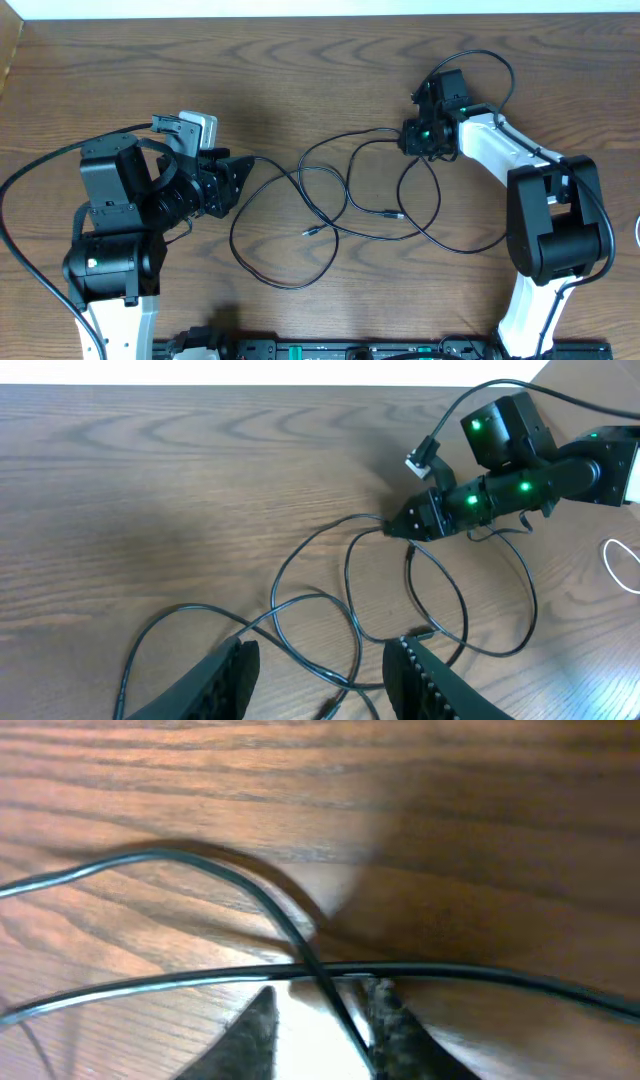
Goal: Untangle cables
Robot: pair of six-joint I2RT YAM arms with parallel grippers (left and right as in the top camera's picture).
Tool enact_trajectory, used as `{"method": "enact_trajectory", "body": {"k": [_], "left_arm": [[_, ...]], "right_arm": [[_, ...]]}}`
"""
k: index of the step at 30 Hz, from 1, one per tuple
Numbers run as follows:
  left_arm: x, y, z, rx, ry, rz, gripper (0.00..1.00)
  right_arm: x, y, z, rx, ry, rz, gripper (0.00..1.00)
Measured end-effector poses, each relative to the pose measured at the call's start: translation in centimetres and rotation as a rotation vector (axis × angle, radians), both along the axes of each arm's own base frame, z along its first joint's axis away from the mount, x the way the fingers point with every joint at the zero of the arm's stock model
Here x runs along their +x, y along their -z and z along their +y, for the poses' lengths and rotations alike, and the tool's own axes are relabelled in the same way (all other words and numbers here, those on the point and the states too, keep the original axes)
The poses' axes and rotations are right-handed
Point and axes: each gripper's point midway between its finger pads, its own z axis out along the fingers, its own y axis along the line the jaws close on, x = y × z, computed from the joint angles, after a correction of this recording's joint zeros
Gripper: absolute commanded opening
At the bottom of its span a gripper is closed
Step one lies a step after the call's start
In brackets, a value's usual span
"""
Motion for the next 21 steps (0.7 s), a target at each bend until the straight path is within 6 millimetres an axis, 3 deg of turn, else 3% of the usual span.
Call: {"method": "enact_trajectory", "body": {"k": [1, 5, 10, 21], "left_arm": [[0.0, 0.0, 0.0, 0.000, 0.000, 0.000, 0.46], [0.0, 0.0, 0.0, 0.000, 0.000, 0.002, 0.46], [0.0, 0.0, 0.0, 0.000, 0.000, 0.002, 0.46], [0.0, 0.0, 0.0, 0.000, 0.000, 0.002, 0.46]], "right_arm": [[-0.1, 0.1, 0.1, 0.004, 0.001, 0.007, 0.07], [-0.5, 0.3, 0.4, 0.025, -0.003, 0.030, 0.01], [-0.8, 0.2, 1.3, 0.075, -0.035, 0.039, 0.01], [-2.7, -0.3, 6.4, 0.376, -0.296, 0.025, 0.01]]}}
